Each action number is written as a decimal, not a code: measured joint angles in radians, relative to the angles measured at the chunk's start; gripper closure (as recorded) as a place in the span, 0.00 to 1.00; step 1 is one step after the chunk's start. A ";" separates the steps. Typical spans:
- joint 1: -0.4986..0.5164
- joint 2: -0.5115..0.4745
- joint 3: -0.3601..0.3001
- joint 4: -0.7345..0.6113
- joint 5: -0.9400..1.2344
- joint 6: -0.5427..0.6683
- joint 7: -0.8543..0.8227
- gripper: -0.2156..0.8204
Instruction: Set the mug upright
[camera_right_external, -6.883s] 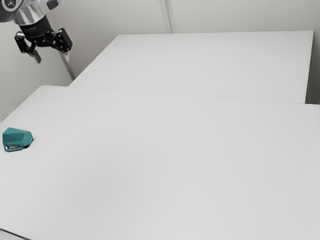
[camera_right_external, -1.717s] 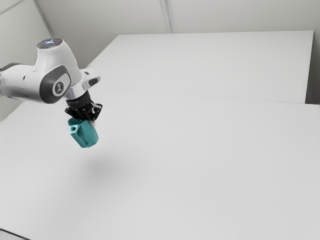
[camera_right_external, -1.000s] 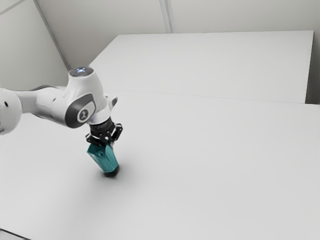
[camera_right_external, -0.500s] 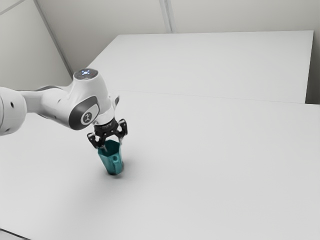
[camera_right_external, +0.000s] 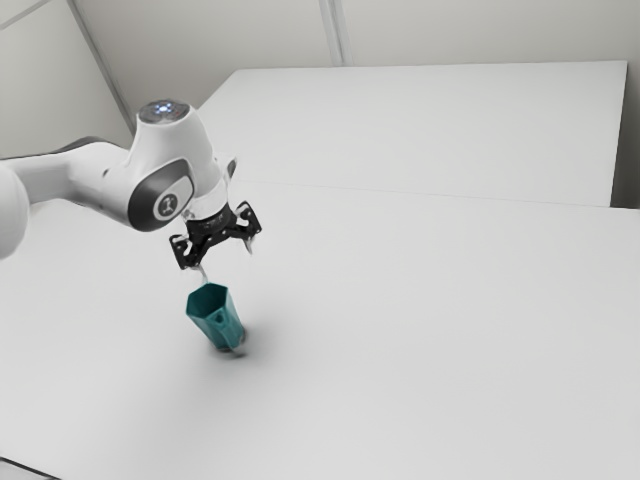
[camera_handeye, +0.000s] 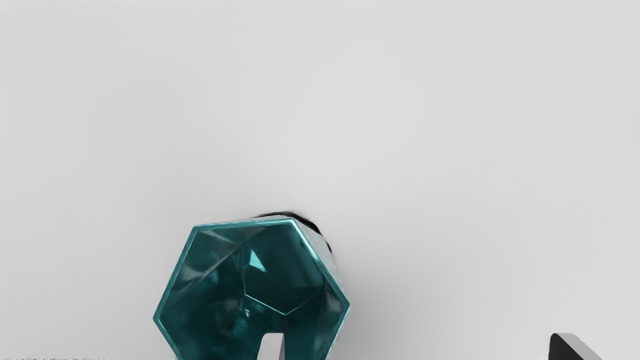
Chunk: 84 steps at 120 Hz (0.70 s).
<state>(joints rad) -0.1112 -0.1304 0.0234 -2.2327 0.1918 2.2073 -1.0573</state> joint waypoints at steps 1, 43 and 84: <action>-0.002 0.000 0.000 0.006 0.000 -0.004 0.002 0.23; -0.011 0.076 0.005 0.312 0.003 -0.235 0.254 0.21; -0.010 0.092 0.000 0.533 -0.003 -0.450 0.497 0.21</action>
<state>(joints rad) -0.1209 -0.0387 0.0229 -1.6996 0.1885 1.7571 -0.5608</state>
